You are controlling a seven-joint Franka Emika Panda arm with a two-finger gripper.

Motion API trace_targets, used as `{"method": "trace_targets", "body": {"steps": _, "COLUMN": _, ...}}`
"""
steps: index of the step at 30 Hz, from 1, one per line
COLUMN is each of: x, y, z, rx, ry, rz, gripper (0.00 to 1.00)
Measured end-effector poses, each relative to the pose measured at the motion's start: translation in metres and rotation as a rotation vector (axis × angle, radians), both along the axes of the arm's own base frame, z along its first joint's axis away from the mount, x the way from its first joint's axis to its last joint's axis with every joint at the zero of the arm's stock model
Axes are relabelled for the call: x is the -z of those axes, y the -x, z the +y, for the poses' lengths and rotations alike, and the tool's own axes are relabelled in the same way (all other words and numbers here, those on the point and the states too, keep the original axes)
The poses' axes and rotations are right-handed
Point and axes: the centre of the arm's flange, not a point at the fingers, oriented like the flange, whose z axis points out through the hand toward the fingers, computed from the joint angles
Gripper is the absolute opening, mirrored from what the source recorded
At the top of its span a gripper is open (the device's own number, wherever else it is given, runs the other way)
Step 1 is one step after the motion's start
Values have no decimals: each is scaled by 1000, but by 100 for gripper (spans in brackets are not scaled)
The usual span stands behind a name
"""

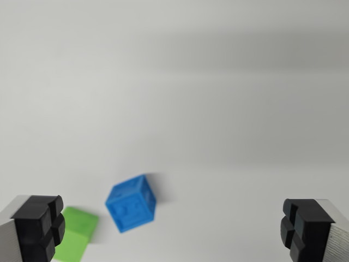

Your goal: Stack cube

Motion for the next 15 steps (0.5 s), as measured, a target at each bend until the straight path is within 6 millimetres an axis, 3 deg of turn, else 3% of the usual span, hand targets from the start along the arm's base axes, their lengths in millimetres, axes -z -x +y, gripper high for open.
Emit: {"method": "trace_targets", "body": {"steps": 15, "x": 20, "y": 16, "z": 7, "rx": -35, "ry": 0, "rz": 4, "gripper": 100}}
